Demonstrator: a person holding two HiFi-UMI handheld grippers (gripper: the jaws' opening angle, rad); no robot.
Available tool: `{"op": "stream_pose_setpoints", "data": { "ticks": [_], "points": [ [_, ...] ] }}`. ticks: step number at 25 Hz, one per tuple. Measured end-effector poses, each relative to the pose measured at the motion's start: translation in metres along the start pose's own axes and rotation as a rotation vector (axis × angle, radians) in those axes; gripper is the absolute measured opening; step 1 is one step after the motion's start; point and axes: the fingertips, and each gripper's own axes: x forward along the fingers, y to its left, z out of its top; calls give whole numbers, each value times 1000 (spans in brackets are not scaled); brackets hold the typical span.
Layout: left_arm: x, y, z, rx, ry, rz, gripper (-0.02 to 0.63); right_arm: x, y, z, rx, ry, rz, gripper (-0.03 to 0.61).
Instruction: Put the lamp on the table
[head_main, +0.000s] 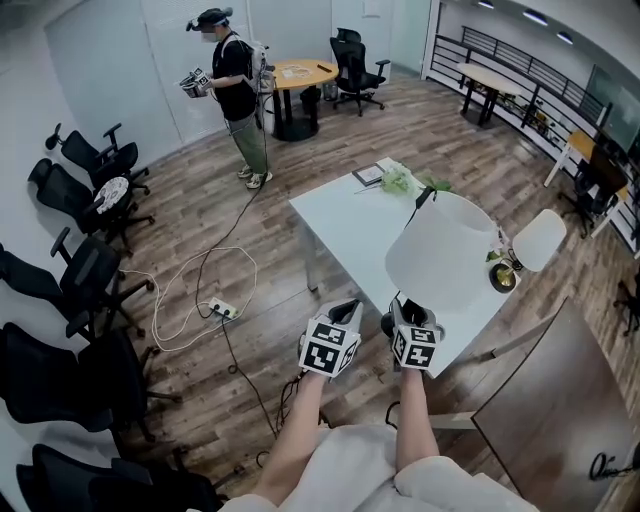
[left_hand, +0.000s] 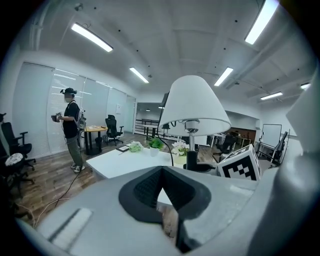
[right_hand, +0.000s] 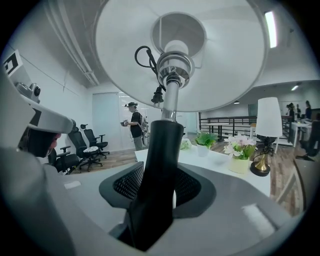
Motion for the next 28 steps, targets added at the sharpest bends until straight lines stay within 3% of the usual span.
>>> {"op": "stream_pose_setpoints", "data": {
  "ticks": [6, 21, 28],
  "points": [
    [-11, 25, 1, -26, -26, -13, 0, 7, 10, 0, -5, -5, -25, 200],
    [-4, 33, -25, -72, 1, -65, 0, -11, -14, -2, -35, -14, -121, 201],
    [14, 44, -20, -38, 44, -95, 0, 19, -17, 6, -16, -23, -133, 202]
  ]
}}
